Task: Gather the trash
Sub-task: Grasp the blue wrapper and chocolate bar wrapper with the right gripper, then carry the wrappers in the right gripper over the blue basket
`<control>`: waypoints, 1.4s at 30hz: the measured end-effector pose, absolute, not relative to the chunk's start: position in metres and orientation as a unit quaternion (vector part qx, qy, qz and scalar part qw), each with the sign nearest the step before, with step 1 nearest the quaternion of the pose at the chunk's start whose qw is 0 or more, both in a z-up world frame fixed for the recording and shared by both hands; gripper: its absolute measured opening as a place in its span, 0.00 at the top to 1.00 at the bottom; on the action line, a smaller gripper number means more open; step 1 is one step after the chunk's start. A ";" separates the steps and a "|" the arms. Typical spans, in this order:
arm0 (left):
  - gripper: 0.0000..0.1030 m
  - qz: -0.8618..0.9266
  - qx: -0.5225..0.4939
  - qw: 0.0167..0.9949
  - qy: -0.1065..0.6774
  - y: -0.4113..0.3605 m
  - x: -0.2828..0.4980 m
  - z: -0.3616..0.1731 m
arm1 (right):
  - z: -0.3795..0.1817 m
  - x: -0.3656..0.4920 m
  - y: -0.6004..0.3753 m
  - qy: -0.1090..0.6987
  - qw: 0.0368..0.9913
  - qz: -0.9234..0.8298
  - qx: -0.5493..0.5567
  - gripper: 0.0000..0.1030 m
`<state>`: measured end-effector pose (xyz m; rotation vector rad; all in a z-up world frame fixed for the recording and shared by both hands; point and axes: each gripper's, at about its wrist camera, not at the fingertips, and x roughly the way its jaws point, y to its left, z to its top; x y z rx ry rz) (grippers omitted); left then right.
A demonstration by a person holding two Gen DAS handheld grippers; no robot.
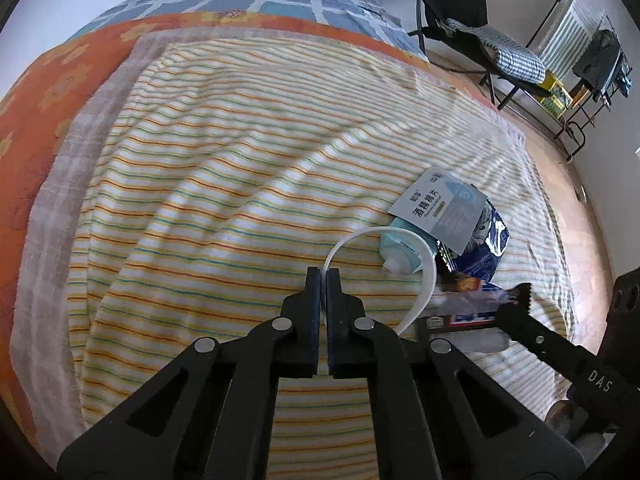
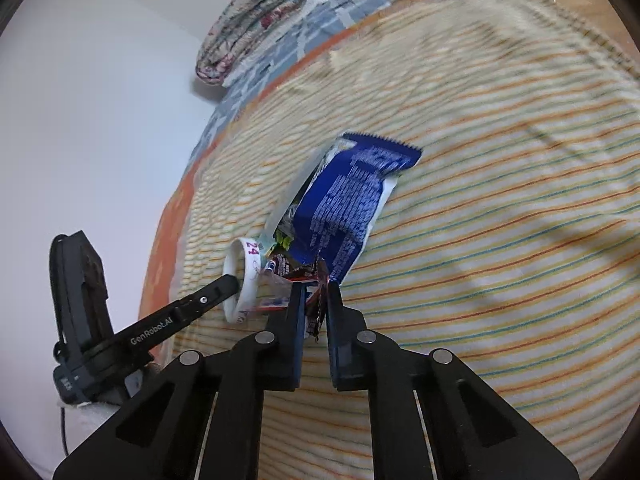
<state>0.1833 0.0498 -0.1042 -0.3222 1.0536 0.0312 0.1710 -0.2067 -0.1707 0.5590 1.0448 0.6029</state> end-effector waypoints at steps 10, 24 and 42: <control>1.00 0.016 -0.148 0.867 0.475 0.058 0.152 -0.076 | -0.136 0.135 -0.228 0.447 0.830 0.269 0.197 0.92; 1.00 0.009 -0.124 0.887 0.444 0.062 0.078 -0.039 | -0.098 0.080 -0.231 0.411 0.858 0.285 0.118 0.92; 1.00 -0.022 -0.095 0.893 0.440 0.035 -0.035 -0.044 | -0.093 -0.012 -0.223 0.407 0.858 0.309 0.045 0.92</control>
